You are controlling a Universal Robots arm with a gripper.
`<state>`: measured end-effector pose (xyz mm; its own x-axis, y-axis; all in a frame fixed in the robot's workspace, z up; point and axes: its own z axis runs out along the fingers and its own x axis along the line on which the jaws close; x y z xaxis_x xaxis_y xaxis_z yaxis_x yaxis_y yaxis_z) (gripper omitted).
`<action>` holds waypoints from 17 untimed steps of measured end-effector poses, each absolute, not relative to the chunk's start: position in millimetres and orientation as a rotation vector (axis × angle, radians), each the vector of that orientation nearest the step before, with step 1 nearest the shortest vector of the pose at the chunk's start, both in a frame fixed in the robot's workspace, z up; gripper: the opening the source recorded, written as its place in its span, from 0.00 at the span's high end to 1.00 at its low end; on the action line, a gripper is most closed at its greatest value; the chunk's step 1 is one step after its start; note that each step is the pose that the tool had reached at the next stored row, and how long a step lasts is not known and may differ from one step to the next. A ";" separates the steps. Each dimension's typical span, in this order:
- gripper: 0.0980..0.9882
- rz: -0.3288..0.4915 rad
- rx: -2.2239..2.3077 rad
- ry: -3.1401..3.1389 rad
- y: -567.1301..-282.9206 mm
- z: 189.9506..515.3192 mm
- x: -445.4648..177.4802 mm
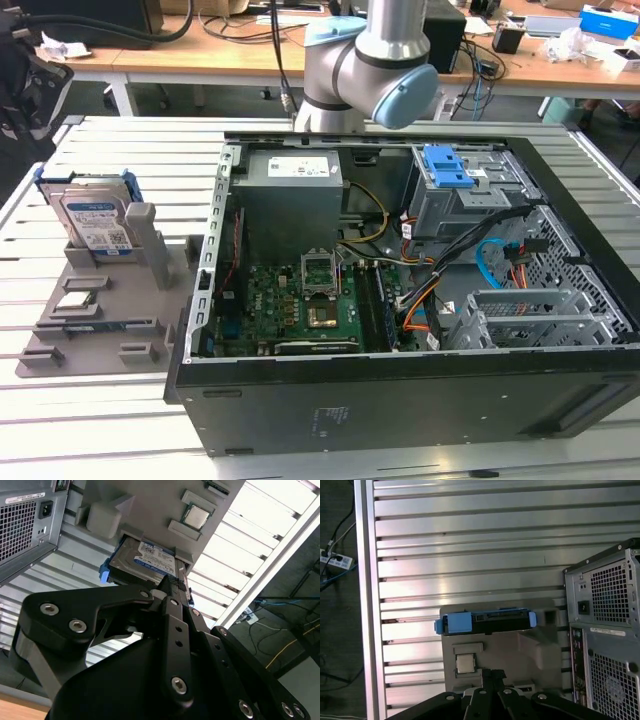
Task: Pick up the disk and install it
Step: 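Reach for the disk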
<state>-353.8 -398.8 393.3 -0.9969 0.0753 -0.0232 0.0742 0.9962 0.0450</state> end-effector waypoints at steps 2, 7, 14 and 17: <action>1.00 0.069 0.117 3.114 -398.8 393.3 -356.4; 1.00 0.069 0.117 3.114 -398.7 393.3 -367.8; 1.00 0.069 0.116 3.114 -398.7 393.3 -376.2; 1.00 0.069 0.117 3.114 -398.7 393.3 -376.2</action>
<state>-376.2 -398.7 393.3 -0.9969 0.0753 -0.0233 0.0742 0.9962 0.0451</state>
